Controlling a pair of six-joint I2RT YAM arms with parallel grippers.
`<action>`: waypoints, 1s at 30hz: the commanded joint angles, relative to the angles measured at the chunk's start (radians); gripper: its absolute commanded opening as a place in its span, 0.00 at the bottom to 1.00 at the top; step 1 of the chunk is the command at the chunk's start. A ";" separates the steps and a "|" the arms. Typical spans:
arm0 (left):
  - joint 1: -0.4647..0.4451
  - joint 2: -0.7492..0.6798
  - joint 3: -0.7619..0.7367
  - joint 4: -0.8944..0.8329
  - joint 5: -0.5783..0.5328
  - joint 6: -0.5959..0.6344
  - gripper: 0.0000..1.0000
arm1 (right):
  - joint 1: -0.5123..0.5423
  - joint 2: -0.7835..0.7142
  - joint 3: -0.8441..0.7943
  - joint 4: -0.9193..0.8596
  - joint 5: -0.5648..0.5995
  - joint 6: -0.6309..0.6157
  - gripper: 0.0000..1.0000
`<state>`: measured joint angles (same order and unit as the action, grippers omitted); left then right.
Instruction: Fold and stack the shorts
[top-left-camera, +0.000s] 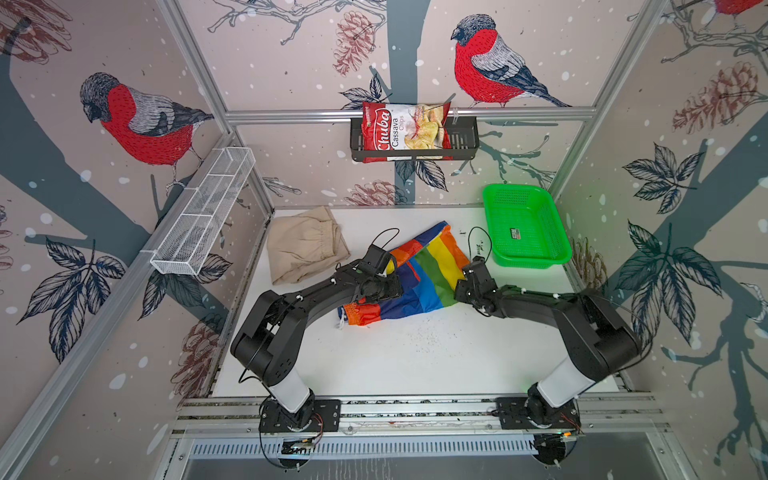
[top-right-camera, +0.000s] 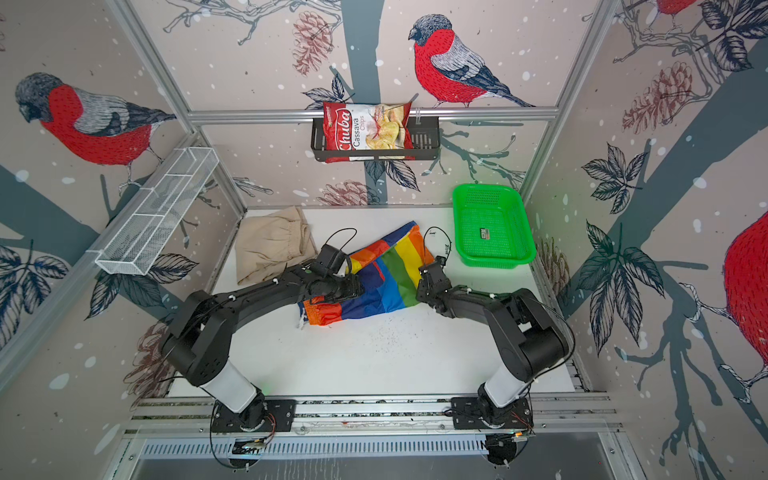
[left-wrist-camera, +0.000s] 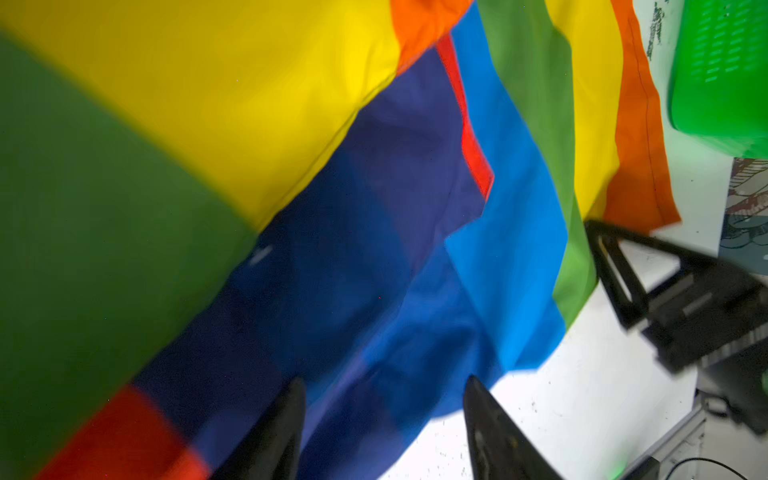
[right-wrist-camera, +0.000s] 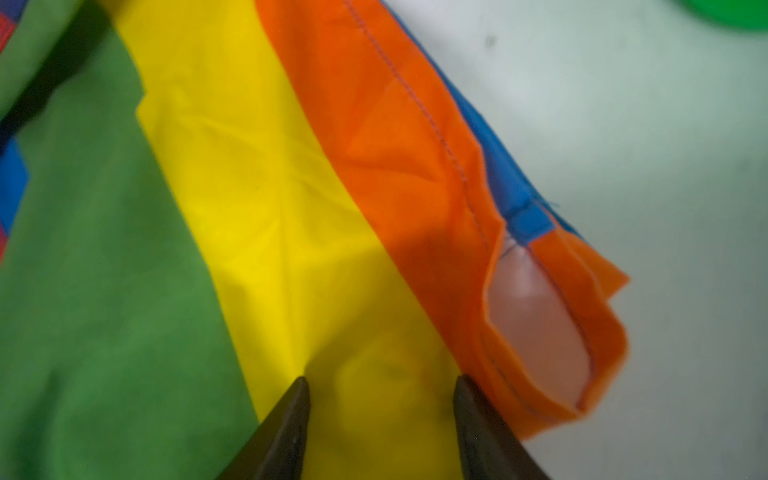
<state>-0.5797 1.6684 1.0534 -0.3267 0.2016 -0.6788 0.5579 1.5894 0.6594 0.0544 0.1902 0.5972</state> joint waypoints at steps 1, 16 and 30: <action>-0.002 0.028 0.040 -0.043 -0.097 0.037 0.60 | 0.053 -0.056 -0.058 -0.192 -0.056 0.118 0.56; -0.064 0.189 0.247 -0.185 -0.260 0.053 0.57 | 0.068 0.007 0.327 -0.094 -0.130 -0.071 0.02; -0.066 0.525 0.685 -0.388 -0.694 0.137 0.55 | -0.011 0.199 0.251 0.048 -0.367 -0.016 0.01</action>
<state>-0.6563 2.1548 1.6642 -0.6491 -0.3168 -0.5896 0.5602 1.7897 0.9298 0.0551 -0.1368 0.5709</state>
